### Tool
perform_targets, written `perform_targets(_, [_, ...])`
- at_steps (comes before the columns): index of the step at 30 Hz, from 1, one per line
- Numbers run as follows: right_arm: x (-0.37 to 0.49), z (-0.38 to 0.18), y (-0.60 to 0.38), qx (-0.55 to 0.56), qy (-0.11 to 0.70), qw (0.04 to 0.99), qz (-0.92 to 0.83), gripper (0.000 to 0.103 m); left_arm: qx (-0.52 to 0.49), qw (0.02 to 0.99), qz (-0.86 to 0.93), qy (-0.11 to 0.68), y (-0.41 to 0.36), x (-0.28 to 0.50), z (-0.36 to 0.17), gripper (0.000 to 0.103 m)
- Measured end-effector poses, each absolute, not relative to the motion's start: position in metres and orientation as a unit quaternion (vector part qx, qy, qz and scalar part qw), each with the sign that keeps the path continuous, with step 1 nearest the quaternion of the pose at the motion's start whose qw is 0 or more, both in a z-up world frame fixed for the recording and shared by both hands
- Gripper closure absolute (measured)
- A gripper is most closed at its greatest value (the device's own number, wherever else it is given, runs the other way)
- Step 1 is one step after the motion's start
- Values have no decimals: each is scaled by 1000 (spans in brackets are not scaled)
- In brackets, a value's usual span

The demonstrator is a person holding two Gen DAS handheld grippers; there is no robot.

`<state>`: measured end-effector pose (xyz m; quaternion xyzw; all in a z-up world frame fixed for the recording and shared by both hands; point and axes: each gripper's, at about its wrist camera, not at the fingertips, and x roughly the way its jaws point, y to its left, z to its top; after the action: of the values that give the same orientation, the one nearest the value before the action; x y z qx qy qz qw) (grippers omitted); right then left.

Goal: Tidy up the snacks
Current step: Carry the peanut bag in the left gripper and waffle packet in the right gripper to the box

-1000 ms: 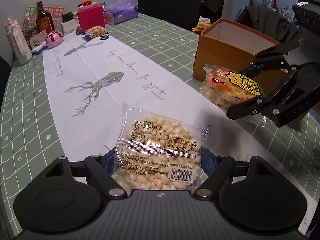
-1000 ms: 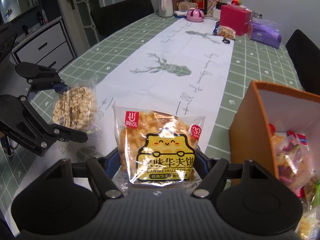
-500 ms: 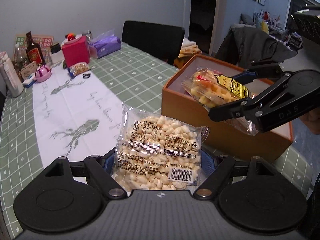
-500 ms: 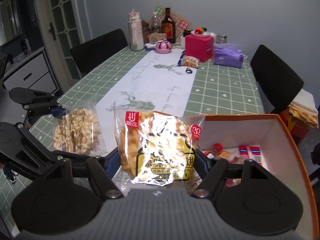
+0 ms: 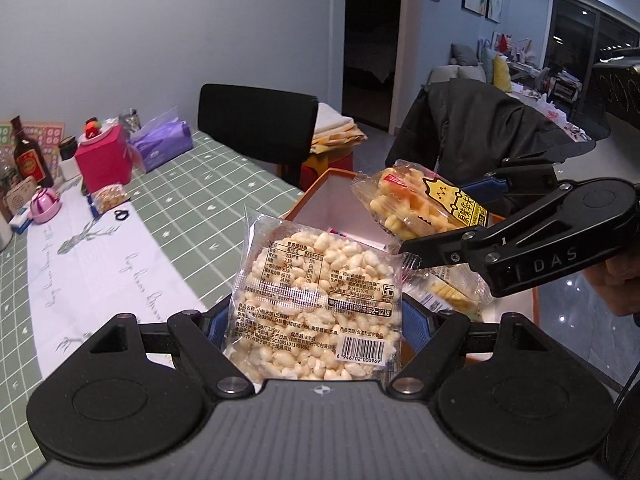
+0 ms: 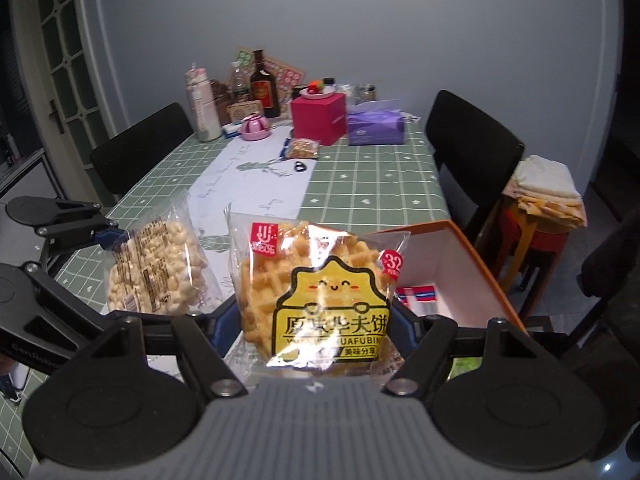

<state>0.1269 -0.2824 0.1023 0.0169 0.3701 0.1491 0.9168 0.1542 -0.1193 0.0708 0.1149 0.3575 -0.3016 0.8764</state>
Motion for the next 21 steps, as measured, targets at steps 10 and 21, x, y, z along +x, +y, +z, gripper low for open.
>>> perform_targets(10, [124,98,-330,42,368,923,101,31,110,875,-313,354,-159,168,65,10])
perform_targets(21, [126,81,-369,67,387,918,53,31,104,867,-324,363,-195,179,48,10])
